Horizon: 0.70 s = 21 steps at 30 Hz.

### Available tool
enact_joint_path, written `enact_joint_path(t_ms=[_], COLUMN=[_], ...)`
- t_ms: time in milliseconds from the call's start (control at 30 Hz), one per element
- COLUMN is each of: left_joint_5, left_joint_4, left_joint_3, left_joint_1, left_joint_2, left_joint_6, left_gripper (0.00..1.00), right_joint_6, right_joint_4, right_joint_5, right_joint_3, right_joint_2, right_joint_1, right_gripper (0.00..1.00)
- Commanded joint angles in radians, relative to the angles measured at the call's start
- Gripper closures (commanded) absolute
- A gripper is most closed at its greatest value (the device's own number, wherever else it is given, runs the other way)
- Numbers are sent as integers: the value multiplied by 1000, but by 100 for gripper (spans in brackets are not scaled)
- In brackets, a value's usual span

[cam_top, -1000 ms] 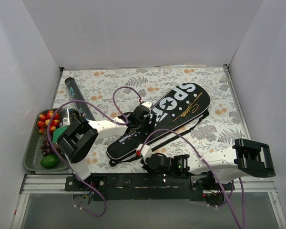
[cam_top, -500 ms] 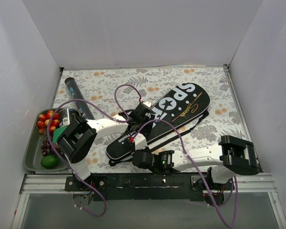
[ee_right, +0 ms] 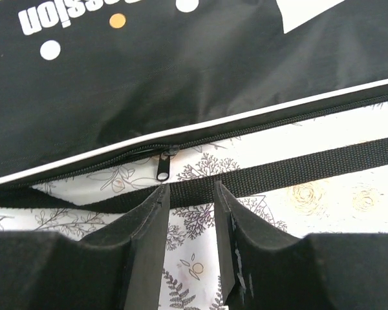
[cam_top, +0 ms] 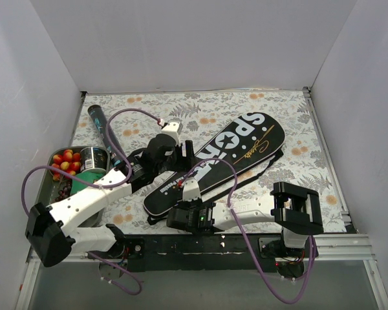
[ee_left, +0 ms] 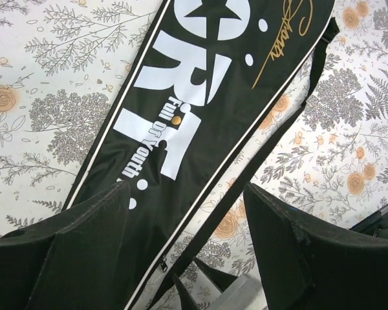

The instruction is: Pack up the badminton gear

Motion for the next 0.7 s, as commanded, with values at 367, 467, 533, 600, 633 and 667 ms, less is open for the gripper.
enact_joint_path(t_ms=[367, 467, 533, 600, 633, 667], left_joint_5=[39, 35, 22, 9, -19, -34], left_joint_4=[-102, -119, -131, -145, -153, -170], left_joint_3=[-30, -27, -24, -18, -15, -9], left_joint_1=[4, 4, 4, 4, 4, 4], left_joint_2=[-174, -203, -221, -233, -246, -250], left_joint_6=[-41, -44, -46, -47, -50, -53], left_gripper=[29, 29, 28, 28, 28, 28], right_joint_6=[85, 73, 78, 90, 108, 115], right_joint_4=[-22, -14, -17, -36, -46, -63], right_joint_5=[72, 75, 75, 77, 78, 78], right_joint_3=[125, 137, 143, 154, 158, 160], right_joint_2=[96, 112, 124, 139, 145, 150], right_joint_1=[2, 2, 2, 2, 2, 2], right_gripper=[59, 59, 59, 59, 59, 59])
